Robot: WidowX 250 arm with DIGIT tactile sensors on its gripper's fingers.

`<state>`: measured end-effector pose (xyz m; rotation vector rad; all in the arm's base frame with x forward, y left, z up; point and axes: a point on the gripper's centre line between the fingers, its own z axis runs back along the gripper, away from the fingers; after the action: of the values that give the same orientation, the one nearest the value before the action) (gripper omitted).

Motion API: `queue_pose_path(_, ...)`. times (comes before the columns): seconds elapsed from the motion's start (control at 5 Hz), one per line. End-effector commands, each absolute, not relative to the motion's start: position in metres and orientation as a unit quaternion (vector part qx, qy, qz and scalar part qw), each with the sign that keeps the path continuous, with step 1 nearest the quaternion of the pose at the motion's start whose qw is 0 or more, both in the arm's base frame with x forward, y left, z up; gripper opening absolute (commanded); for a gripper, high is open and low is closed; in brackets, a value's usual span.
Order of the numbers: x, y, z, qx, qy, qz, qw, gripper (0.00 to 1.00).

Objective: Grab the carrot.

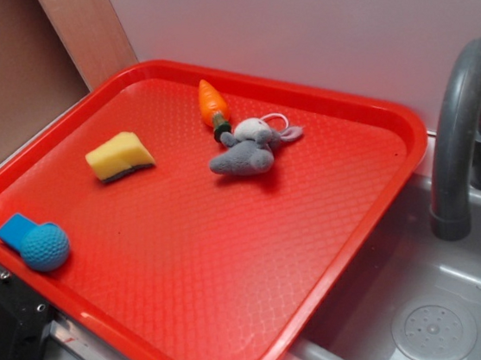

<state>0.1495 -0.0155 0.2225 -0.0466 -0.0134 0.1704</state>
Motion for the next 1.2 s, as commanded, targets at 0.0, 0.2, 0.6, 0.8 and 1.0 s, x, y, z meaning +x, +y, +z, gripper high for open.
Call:
queue_pose_path(0.0, 0.219, 0.029, 0.203, -0.052, -0.021, 0.207, 0.977, 1.0)
queue_pose_path(0.2, 0.239, 0.034, 0.187, -0.052, -0.03, 0.222, 0.973, 1.0)
queue_pose_path(0.6, 0.281, 0.029, 0.14, -0.051, -0.018, 0.331, 0.942, 1.0)
queue_pose_path(0.8, 0.295, 0.025, 0.119, -0.067, 0.01, 0.401, 0.913, 1.0)
queue_pose_path(1.0, 0.314, 0.019, 0.102, -0.067, 0.017, 0.418, 0.906, 1.0)
